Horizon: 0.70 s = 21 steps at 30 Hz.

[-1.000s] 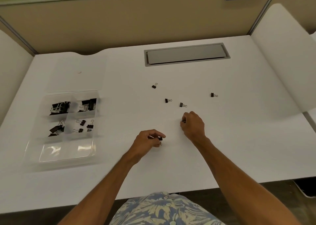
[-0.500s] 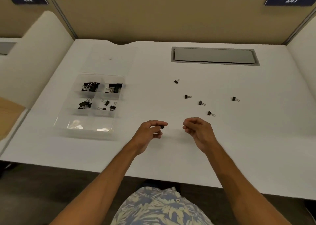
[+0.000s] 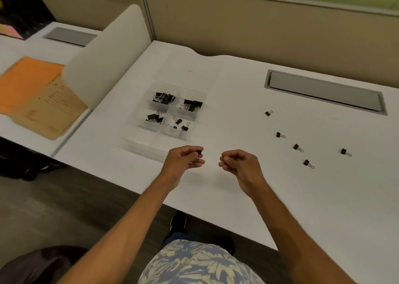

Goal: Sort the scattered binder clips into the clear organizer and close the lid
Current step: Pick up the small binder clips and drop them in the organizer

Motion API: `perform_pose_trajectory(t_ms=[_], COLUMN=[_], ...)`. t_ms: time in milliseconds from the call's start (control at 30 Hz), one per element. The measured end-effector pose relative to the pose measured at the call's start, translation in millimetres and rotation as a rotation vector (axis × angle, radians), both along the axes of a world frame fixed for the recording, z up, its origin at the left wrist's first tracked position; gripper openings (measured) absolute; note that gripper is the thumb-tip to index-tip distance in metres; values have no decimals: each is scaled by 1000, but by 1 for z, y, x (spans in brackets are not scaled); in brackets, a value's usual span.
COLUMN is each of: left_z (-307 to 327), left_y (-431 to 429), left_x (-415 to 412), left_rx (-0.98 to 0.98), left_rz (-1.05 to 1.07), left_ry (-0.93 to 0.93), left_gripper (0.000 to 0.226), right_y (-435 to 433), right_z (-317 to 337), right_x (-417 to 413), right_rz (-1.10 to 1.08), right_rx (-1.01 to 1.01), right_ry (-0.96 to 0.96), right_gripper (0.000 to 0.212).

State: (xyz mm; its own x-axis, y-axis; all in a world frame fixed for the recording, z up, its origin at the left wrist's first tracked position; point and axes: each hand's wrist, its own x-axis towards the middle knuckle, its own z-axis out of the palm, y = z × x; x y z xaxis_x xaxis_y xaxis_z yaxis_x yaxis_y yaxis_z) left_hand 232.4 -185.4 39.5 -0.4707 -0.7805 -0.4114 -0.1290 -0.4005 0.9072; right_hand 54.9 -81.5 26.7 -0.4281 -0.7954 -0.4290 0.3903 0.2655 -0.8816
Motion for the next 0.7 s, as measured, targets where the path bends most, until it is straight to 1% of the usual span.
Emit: perform_pose_trajectory(t_ms=[167,300,400,467,533,600,700], left_z=[1,-1,-8,-14,-17,-19,-21], left_y=[-43,-83,-111,-127,-141,-154,-170], left_x=[35,60,71,74,74,72,65], left_rx=[-60,-151,-220,-322,-445,-562,-670], left_rz=[37,62,60,3,-100,-248,-442], left_ry=[-51,-154,-251,-349,-430,-483,-570], left_gripper=[23,19,15,13,16,17,15], right_y=[-48,-89,-117,-134,-148,-158,-171], right_z=[7,6,0,-3,-5,-8,-12], right_x=[34,63,82,92,99,104,108], right_rz=[51,37,30,41,83,141,253], right_rx=[20,44,66,109,150,174,239], right_ry=[101,164,286,406,539,637,824], right_gripper=[12,12,10,16,19,19,15])
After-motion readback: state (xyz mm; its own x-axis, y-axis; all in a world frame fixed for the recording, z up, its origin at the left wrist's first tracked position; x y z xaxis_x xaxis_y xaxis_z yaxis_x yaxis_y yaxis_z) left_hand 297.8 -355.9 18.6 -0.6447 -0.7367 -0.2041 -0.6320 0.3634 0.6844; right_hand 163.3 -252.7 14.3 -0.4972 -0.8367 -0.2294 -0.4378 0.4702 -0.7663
